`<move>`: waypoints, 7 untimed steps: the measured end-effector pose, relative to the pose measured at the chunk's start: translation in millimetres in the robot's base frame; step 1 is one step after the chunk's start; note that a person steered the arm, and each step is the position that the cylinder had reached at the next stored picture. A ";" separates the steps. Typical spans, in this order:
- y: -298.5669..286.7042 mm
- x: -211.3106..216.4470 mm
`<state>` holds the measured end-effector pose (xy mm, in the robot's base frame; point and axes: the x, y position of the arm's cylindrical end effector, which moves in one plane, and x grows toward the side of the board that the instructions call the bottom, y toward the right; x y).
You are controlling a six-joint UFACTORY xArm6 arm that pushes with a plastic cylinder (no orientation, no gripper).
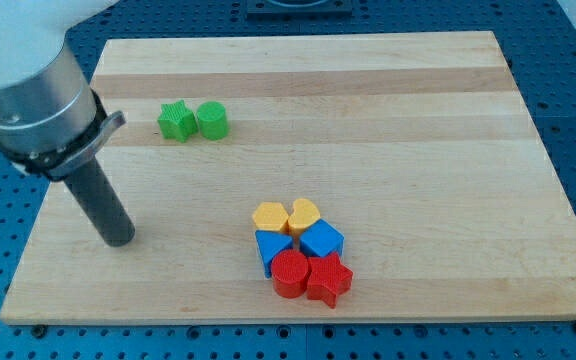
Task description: Move your arm closer to the red circle
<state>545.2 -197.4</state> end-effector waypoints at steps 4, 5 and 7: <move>44.2 73.5; 47.3 72.8; 48.8 73.0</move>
<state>618.2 -148.5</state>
